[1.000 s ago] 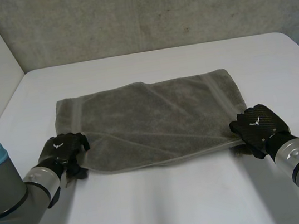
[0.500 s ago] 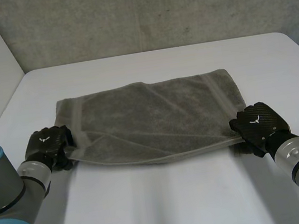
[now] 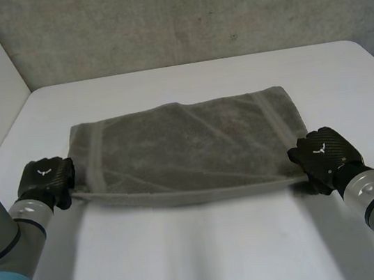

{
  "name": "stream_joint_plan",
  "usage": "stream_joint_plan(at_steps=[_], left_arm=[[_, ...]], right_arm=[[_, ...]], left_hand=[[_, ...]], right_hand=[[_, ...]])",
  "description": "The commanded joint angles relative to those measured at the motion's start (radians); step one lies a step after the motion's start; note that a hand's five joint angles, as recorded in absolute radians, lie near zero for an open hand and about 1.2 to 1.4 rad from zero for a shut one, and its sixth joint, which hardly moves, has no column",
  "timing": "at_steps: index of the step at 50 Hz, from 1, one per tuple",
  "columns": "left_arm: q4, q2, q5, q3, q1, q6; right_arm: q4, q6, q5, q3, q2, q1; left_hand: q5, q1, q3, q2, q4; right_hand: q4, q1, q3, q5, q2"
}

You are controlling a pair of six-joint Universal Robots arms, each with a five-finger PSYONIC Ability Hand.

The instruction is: Fold the laundry

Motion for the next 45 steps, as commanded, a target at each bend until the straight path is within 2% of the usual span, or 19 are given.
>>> stream_joint_plan(at_steps=[1,5,12,13,14,15,16,22,28,29,30,35,37,40,45], left_arm=[[0.003,0.024,-0.001,0.007,0.017,-0.008],[0.002,0.027,0.001,0.007,0.046,-0.006],[0.002,0.029,0.001,0.011,0.050,-0.012],[0.003,0.030,-0.001,0.013,0.053,-0.015],[0.003,0.030,-0.001,0.013,0.054,-0.015],[0.003,0.033,-0.001,0.011,0.061,-0.015],[0.003,0.033,-0.001,0.011,0.061,-0.015],[0.003,0.061,-0.002,0.007,0.083,-0.020],[0.003,0.058,0.001,0.004,0.083,-0.021],[0.003,0.058,0.001,0.004,0.083,-0.021],[0.003,0.055,0.001,0.002,0.083,-0.021],[0.003,0.053,0.003,-0.001,0.078,-0.020],[0.003,0.053,0.003,-0.001,0.080,-0.021],[0.003,0.052,0.003,-0.001,0.078,-0.020],[0.003,0.047,0.004,0.001,0.078,-0.020]], right_arm=[[0.027,-0.002,0.012,-0.027,0.030,-0.020],[0.067,-0.001,0.015,-0.045,0.025,-0.061],[0.099,-0.001,0.015,-0.065,0.020,-0.088],[0.102,0.001,0.017,-0.068,0.019,-0.097],[0.102,0.007,0.004,-0.068,0.016,-0.109],[0.102,0.007,0.004,-0.068,0.016,-0.109],[0.088,0.021,-0.005,-0.064,0.016,-0.118],[0.009,0.135,-0.014,-0.038,-0.064,-0.129],[0.027,0.176,-0.037,-0.044,-0.066,-0.127],[0.053,0.179,-0.049,-0.045,-0.047,-0.123],[0.083,0.180,-0.055,-0.048,-0.024,-0.120],[0.140,0.186,-0.057,-0.065,-0.006,-0.114],[0.194,0.199,-0.060,-0.071,-0.004,-0.112],[0.211,0.249,-0.062,-0.074,-0.004,-0.114],[0.213,0.333,-0.074,-0.073,-0.004,-0.117]], left_hand=[[0.205,0.216,0.182,0.181,0.181],[0.205,0.216,0.182,0.181,0.181],[0.205,0.216,0.182,0.181,0.181],[0.205,0.216,0.182,0.181,0.181],[0.205,0.216,0.182,0.181,0.181],[0.205,0.216,0.182,0.181,0.181],[0.205,0.216,0.182,0.181,0.181],[0.205,0.216,0.182,0.181,0.181],[0.205,0.216,0.182,0.181,0.181],[0.205,0.216,0.182,0.181,0.181],[0.205,0.216,0.182,0.181,0.181],[0.205,0.216,0.182,0.181,0.181],[0.205,0.216,0.182,0.181,0.181],[0.205,0.216,0.182,0.181,0.181],[0.205,0.216,0.182,0.181,0.181]], right_hand=[[-0.161,-0.147,-0.157,-0.153,-0.143],[-0.146,-0.133,-0.142,-0.138,-0.129],[-0.129,-0.115,-0.125,-0.120,-0.111],[-0.079,-0.066,-0.075,-0.071,-0.062],[0.113,0.127,0.117,0.121,0.131],[0.115,0.128,0.119,0.123,0.133],[0.359,0.373,0.363,0.368,0.377],[0.370,0.383,0.373,0.378,0.387],[0.370,0.383,0.373,0.378,0.387],[0.170,0.183,0.174,0.178,0.188],[-0.131,-0.118,-0.128,-0.123,-0.114],[-0.334,-0.321,-0.330,-0.326,-0.316],[-0.559,-0.546,-0.555,-0.551,-0.542],[-0.677,-0.664,-0.673,-0.669,-0.659],[-0.733,-0.720,-0.729,-0.725,-0.716]])
